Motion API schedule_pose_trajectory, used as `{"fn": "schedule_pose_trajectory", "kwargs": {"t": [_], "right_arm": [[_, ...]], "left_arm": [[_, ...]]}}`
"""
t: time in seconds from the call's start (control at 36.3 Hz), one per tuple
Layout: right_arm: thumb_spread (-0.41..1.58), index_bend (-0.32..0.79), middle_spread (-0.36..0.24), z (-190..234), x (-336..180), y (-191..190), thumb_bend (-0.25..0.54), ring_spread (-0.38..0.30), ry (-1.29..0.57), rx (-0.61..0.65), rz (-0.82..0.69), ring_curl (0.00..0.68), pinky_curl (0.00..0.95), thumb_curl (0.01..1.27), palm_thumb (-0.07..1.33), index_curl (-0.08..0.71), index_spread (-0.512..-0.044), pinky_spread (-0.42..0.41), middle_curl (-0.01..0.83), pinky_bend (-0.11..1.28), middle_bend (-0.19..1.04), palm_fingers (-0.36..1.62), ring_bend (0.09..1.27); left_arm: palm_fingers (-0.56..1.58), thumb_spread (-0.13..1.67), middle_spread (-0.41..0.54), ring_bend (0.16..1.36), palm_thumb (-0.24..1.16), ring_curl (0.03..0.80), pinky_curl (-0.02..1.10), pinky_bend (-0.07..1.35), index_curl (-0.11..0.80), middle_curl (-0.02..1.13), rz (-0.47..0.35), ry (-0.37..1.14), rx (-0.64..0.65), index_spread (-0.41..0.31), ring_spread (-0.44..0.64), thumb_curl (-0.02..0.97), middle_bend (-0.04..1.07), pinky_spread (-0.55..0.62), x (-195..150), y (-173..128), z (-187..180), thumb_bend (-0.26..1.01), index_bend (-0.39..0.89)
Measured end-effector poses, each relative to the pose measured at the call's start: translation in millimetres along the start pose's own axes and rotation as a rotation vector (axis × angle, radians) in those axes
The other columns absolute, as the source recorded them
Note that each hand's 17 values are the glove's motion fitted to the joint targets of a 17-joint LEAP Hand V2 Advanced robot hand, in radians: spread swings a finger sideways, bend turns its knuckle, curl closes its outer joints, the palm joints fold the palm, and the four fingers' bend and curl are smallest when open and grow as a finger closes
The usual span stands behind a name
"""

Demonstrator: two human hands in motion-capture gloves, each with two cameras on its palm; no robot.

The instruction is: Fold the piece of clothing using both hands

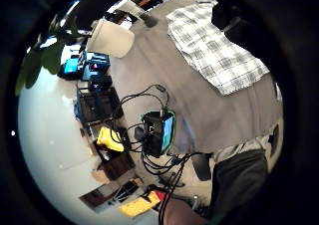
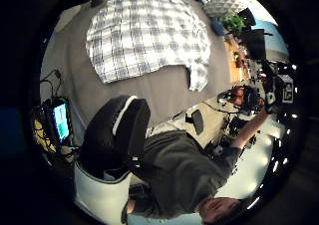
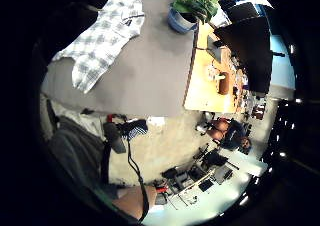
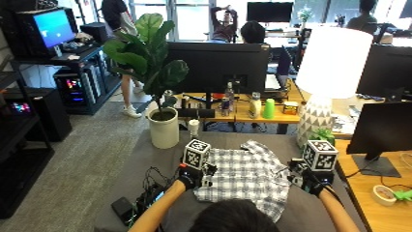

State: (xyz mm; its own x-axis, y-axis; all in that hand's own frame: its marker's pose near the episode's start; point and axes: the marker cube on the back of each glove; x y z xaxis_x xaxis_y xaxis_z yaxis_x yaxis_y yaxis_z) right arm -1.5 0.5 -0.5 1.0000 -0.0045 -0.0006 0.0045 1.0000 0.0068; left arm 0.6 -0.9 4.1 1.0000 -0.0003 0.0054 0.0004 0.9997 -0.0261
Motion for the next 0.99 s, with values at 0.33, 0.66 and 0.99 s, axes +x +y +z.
{"fn": "schedule_pose_trajectory", "kwargs": {"t": [0.33,0.66,0.99], "right_arm": [[1.02,0.15,0.004,8,1,0,0.341,0.062,-0.001,-0.02,0.002,0.205,0.218,0.16,0.51,0.162,-0.275,0.192,0.181,0.42,0.23,0.47,0.43],[1.23,0.14,0.01,13,3,1,0.302,0.07,0.02,-0.041,0.006,0.244,0.263,0.21,0.53,0.207,-0.297,0.213,0.252,0.41,0.22,0.46,0.43],[1.3,0.14,0.012,27,9,-3,0.251,0.068,0.021,-0.083,0.017,0.269,0.29,0.24,0.54,0.237,-0.296,0.218,0.297,0.39,0.2,0.46,0.41]], "left_arm": [[0.32,0.87,0.041,0.56,0.2,0.218,0.23,0.49,0.152,0.12,0.046,-0.006,-0.059,-0.078,0.12,0.108,0.19,0.13,7,-16,22,0.05,0.15],[0.31,1.0,0.004,0.57,0.22,0.259,0.27,0.49,0.225,0.19,0.06,-0.005,-0.202,-0.095,0.08,0.167,0.14,0.11,13,-52,69,-0.01,0.13],[0.18,0.97,0.06,0.65,0.21,0.298,0.33,0.59,0.219,0.21,-0.003,-0.002,-0.504,-0.087,0.11,0.212,0.15,0.1,37,-6,89,-0.02,0.12]]}}
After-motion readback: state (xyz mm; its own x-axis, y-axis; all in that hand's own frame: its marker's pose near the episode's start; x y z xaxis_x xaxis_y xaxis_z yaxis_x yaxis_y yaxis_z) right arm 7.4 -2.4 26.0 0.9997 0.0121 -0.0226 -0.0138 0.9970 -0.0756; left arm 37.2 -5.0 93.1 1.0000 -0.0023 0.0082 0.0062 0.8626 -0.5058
